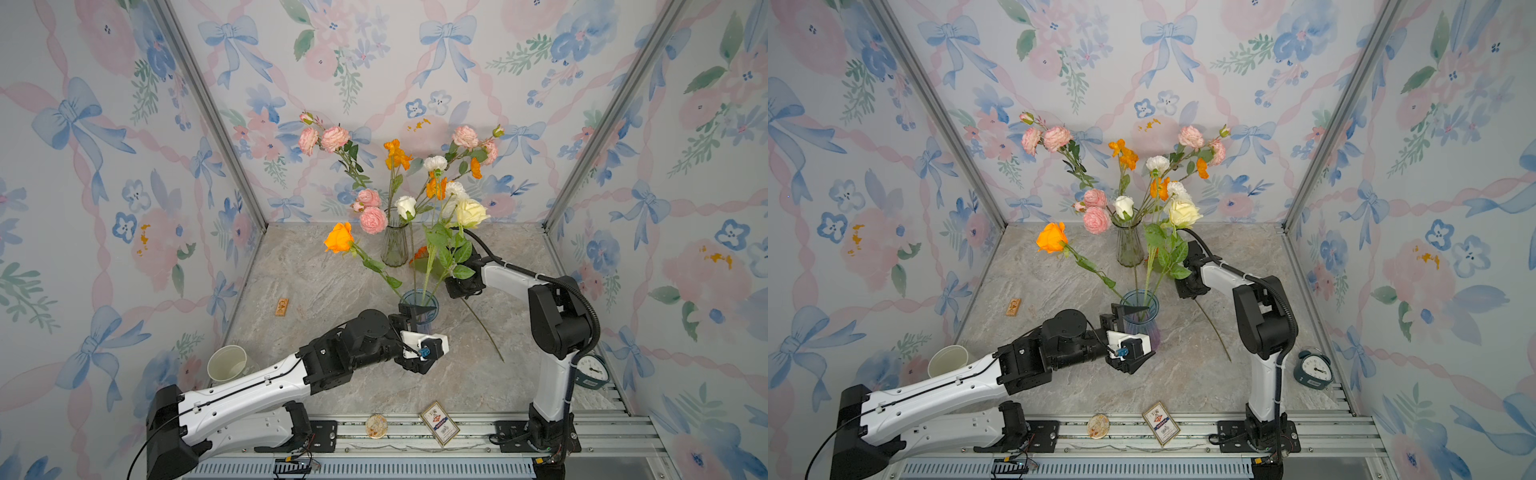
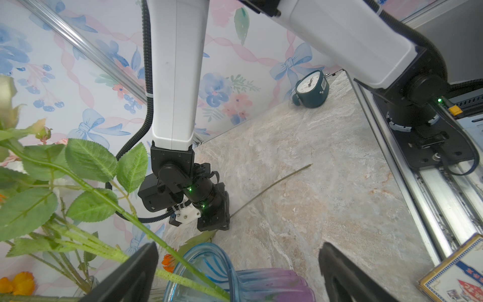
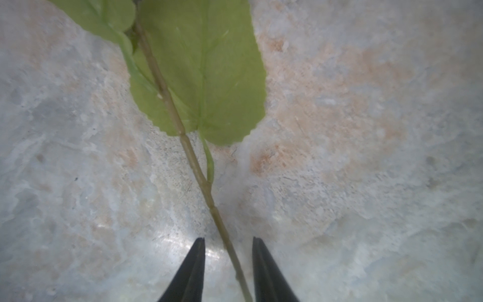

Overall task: Arrange flowers in a vase
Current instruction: Pick up the flower from the top-center of the table.

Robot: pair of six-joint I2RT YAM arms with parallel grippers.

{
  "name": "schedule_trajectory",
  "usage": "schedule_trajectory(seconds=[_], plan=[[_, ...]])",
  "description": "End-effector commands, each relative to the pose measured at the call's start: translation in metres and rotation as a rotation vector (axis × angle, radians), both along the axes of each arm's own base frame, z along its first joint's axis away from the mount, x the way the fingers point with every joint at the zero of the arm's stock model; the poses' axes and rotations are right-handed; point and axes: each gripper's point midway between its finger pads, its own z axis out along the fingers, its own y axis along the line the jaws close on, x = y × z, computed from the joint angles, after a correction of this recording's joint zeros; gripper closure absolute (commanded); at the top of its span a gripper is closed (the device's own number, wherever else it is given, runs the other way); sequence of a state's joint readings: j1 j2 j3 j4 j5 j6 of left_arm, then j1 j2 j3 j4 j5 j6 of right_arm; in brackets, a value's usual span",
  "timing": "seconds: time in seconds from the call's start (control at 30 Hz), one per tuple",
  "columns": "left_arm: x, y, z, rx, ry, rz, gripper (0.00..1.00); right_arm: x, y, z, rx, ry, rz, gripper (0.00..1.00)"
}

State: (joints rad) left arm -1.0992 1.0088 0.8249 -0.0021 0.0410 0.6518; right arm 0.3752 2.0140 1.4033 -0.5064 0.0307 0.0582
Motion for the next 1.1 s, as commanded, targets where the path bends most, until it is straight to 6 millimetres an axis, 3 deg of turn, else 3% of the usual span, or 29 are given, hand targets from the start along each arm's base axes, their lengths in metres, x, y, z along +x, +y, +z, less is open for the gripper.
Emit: schedule_trajectory(seconds=[0.0, 0.17, 0.33, 0.57, 0.93, 1.07], plan=[[0.002, 0.004, 0.006, -0.015, -0.017, 0.012, 0.02, -0.001, 0.003, -0.005, -0.015, 0.026, 0.019, 0.69], [0.002, 0.004, 0.007, -0.018, -0.017, 0.011, 0.02, -0.003, 0.004, -0.007, -0.016, 0.04, 0.023, 0.71], [0.003, 0.005, 0.007, -0.018, -0.019, 0.012, 0.02, -0.004, 0.004, -0.008, -0.019, 0.046, 0.023, 0.8], [0.003, 0.005, 0.007, -0.019, -0.019, 0.013, 0.02, -0.012, 0.004, -0.003, -0.024, 0.031, 0.037, 1.0], [0.003, 0.005, 0.007, -0.019, -0.019, 0.013, 0.02, -0.05, -0.022, 0.005, 0.026, 0.045, -0.094, 1.0], [0.003, 0.006, 0.008, -0.021, -0.02, 0.015, 0.02, -0.059, -0.03, 0.02, 0.099, 0.023, -0.162, 1.0]])
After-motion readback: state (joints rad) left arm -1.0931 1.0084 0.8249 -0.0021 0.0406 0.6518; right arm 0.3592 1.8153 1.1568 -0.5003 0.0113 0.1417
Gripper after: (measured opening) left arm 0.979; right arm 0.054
